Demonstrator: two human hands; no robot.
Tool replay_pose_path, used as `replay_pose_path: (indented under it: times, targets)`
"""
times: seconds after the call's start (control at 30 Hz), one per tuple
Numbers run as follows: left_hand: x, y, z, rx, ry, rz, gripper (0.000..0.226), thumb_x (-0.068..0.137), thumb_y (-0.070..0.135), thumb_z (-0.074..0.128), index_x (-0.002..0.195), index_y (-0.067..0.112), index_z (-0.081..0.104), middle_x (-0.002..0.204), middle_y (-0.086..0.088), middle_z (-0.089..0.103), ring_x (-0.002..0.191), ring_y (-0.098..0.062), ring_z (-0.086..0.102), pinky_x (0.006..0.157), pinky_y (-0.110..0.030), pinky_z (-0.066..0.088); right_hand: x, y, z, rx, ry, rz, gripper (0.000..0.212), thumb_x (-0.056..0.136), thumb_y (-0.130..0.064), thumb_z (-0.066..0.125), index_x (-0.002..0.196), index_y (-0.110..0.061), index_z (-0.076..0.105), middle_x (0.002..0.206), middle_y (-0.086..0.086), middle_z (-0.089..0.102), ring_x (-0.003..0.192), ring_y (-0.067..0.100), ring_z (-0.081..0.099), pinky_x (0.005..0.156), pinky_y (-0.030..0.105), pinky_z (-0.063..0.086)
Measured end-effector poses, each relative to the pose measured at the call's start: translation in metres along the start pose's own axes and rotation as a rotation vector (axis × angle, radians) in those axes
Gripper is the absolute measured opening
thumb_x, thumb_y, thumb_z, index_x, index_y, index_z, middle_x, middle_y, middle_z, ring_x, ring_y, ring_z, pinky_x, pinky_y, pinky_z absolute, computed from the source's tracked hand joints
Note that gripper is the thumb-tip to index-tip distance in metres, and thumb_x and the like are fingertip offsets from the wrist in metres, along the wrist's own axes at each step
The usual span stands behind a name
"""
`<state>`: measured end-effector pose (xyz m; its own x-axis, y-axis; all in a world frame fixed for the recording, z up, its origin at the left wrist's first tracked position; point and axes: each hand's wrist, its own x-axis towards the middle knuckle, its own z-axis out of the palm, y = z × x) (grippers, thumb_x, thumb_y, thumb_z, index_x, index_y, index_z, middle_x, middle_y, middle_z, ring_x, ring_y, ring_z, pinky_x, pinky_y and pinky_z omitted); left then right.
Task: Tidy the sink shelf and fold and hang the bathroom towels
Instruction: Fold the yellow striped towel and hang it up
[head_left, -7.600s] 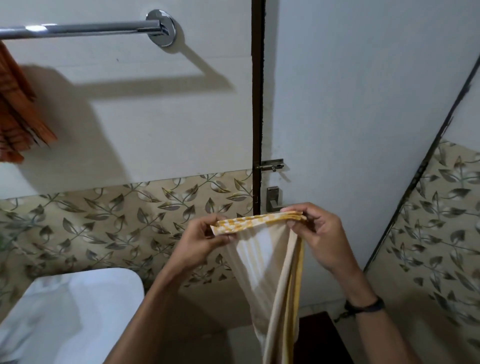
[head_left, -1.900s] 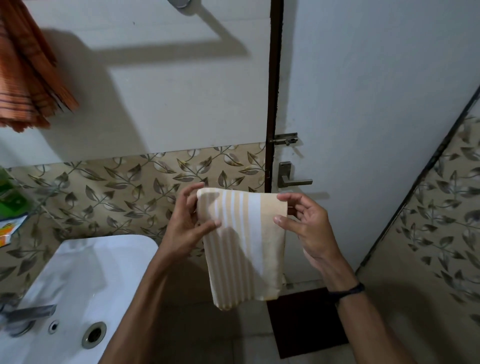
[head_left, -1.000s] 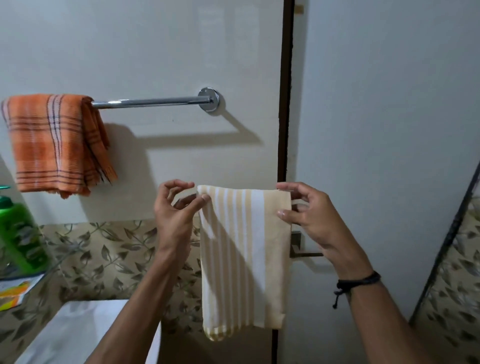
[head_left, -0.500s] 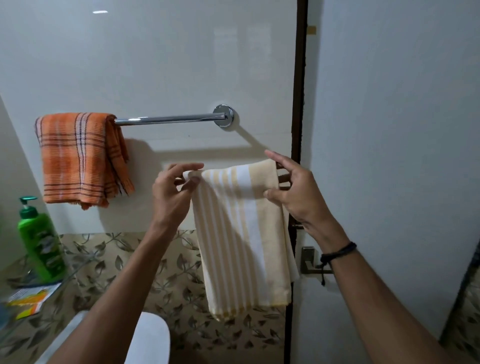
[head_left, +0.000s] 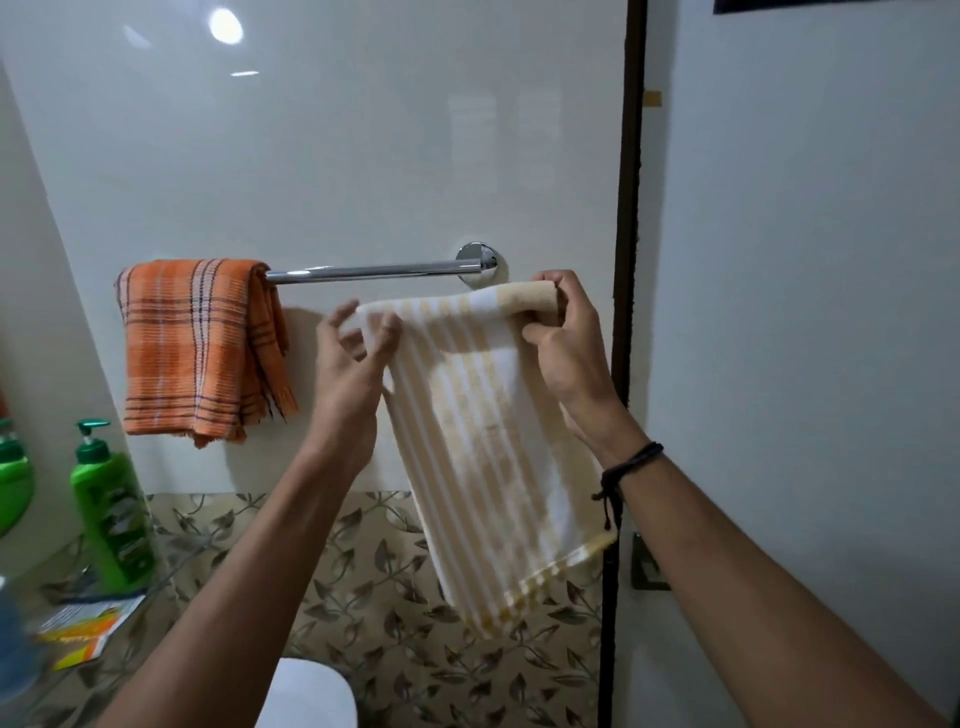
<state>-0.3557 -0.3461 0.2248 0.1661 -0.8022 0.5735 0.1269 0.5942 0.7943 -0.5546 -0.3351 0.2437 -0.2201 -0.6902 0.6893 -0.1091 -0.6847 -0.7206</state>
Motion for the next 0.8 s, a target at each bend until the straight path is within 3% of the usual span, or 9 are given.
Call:
replay_pose_path:
  times: [0.1,0.17,0.23,0.33,0.43,0.53,0.67,0.73,0.8]
  targets:
    - [-0.021,-0.009,0.0,0.046,-0.183,-0.249,0.032,0.092,0.034,0.07,0.12,0.02,0.066,0.11,0.003,0.077,0.102,-0.015,0.072,0.081,-0.03,0.052,0.007,-0.003,0.014,0.087,0.062,-0.047,0.044,0.076,0.017,0.048,0.101,-0.019,0.056,0.095,-0.006,0.061,0.084,0.003,0.058,0.078,0.017,0.046]
    - [-0.027,-0.014,0.005,0.035,-0.117,-0.26,0.016,0.094,0.019,0.07,0.11,0.015,0.07,0.095,0.003,0.076,0.087,-0.015,0.071,0.079,-0.035,0.053,0.013,-0.007,0.02,0.098,0.09,-0.096,0.042,0.075,0.015,0.05,0.102,-0.017,0.057,0.097,-0.004,0.062,0.087,0.006,0.058,0.079,0.019,0.047]
    - [-0.015,-0.014,0.007,0.003,0.0,-0.225,0.008,0.098,0.018,0.065,0.101,0.013,0.071,0.089,-0.002,0.07,0.083,-0.018,0.065,0.078,-0.04,0.049,0.019,-0.011,0.024,0.049,0.086,-0.151,0.043,0.075,0.014,0.05,0.106,-0.015,0.057,0.102,-0.004,0.062,0.093,0.007,0.059,0.083,0.019,0.048]
    - [0.018,-0.002,0.012,-0.056,0.074,-0.11,0.012,0.103,0.023,0.058,0.102,0.015,0.068,0.095,-0.008,0.065,0.089,-0.021,0.061,0.081,-0.04,0.051,0.035,-0.02,0.026,-0.096,0.07,-0.238,0.042,0.078,0.007,0.052,0.112,-0.017,0.055,0.108,-0.008,0.062,0.1,0.006,0.06,0.085,0.019,0.051]
    - [0.061,0.013,0.013,0.03,0.087,0.069,0.009,0.103,0.024,0.056,0.1,0.02,0.063,0.087,-0.001,0.059,0.081,-0.012,0.055,0.075,-0.031,0.048,0.062,-0.029,0.031,-0.167,0.058,-0.299,0.037,0.081,0.003,0.052,0.112,-0.016,0.053,0.097,-0.018,0.057,0.089,0.001,0.057,0.077,0.02,0.049]
    - [0.112,0.029,0.007,0.176,0.091,0.146,0.012,0.102,0.03,0.055,0.1,0.019,0.061,0.08,0.006,0.058,0.071,-0.008,0.053,0.069,-0.029,0.046,0.099,-0.034,0.043,-0.262,0.041,-0.306,0.033,0.081,0.0,0.052,0.108,-0.019,0.05,0.089,-0.02,0.053,0.083,0.007,0.055,0.074,0.029,0.047]
    - [0.173,0.039,-0.002,0.355,0.146,0.152,0.017,0.096,0.033,0.057,0.096,0.016,0.054,0.085,0.001,0.057,0.08,-0.02,0.056,0.071,-0.033,0.047,0.148,-0.03,0.068,-0.369,0.021,-0.271,0.029,0.088,-0.007,0.055,0.113,-0.018,0.047,0.095,-0.015,0.056,0.09,0.017,0.056,0.073,0.029,0.039]
    - [0.192,0.036,-0.006,0.457,0.164,0.115,0.022,0.097,0.033,0.056,0.107,0.014,0.052,0.098,-0.005,0.06,0.088,-0.025,0.058,0.075,-0.034,0.047,0.166,-0.021,0.082,-0.435,0.011,-0.276,0.028,0.09,-0.009,0.057,0.115,-0.016,0.046,0.101,-0.009,0.058,0.093,0.021,0.057,0.072,0.03,0.036]
    - [0.202,0.028,-0.01,0.549,0.167,0.052,0.036,0.098,0.034,0.056,0.128,0.017,0.045,0.111,-0.008,0.061,0.099,-0.028,0.06,0.088,-0.038,0.05,0.176,-0.009,0.092,-0.52,-0.02,-0.299,0.027,0.09,-0.01,0.056,0.115,-0.015,0.046,0.106,-0.002,0.06,0.096,0.026,0.059,0.071,0.031,0.037]
